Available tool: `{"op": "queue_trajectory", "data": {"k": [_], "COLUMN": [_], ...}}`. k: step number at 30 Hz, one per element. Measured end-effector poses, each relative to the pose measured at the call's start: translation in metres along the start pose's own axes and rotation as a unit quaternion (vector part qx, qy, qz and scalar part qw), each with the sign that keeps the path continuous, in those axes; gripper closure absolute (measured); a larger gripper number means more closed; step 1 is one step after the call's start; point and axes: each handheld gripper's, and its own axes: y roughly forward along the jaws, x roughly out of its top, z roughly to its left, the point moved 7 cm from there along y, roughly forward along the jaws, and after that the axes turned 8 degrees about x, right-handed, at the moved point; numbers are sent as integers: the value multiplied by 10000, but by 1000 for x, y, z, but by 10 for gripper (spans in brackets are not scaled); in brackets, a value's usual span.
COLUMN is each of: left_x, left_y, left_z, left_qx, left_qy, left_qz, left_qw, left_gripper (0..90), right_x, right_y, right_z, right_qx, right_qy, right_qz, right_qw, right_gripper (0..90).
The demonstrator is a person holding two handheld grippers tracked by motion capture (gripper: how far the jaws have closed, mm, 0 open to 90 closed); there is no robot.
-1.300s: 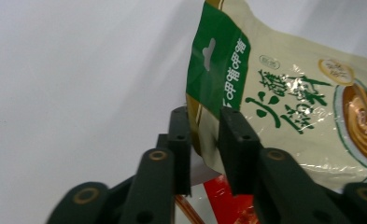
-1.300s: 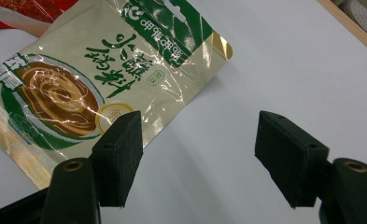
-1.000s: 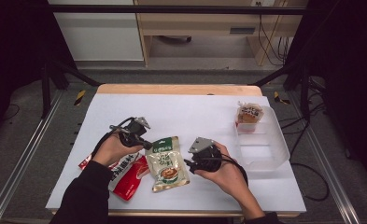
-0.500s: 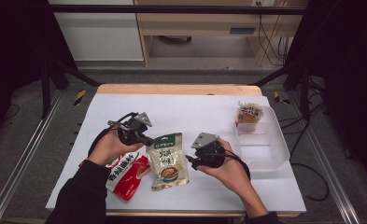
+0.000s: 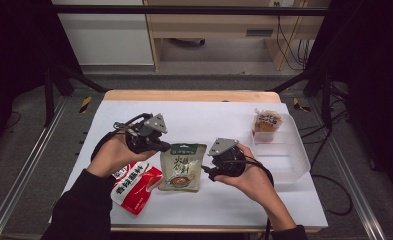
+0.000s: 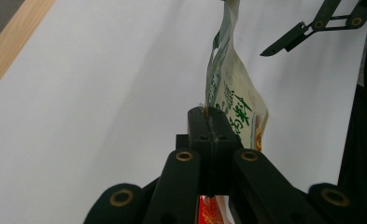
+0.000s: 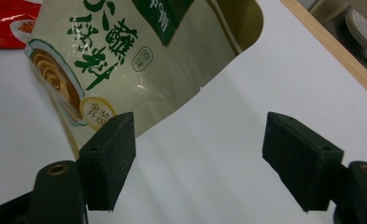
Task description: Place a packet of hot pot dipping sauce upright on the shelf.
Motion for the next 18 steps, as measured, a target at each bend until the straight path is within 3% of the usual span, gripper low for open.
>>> {"op": "queue_trajectory", "data": {"k": [11, 18], "left_x": [10, 11], "left_y": [-14, -13], "left_z": [-8, 3], "left_qx": [35, 130], "left_qy": [237, 171], "left_qz": [-116, -81], "left_qw": [9996, 9997], "left_gripper": [900, 900], "right_x": [5, 14], "right_y": [0, 3], "right_z": [3, 0], "right_qx": [201, 200], "right_qy": [-146, -260], "right_qz": [105, 134], "right_qw": [9996, 9994], "right_gripper": [249, 232]}}
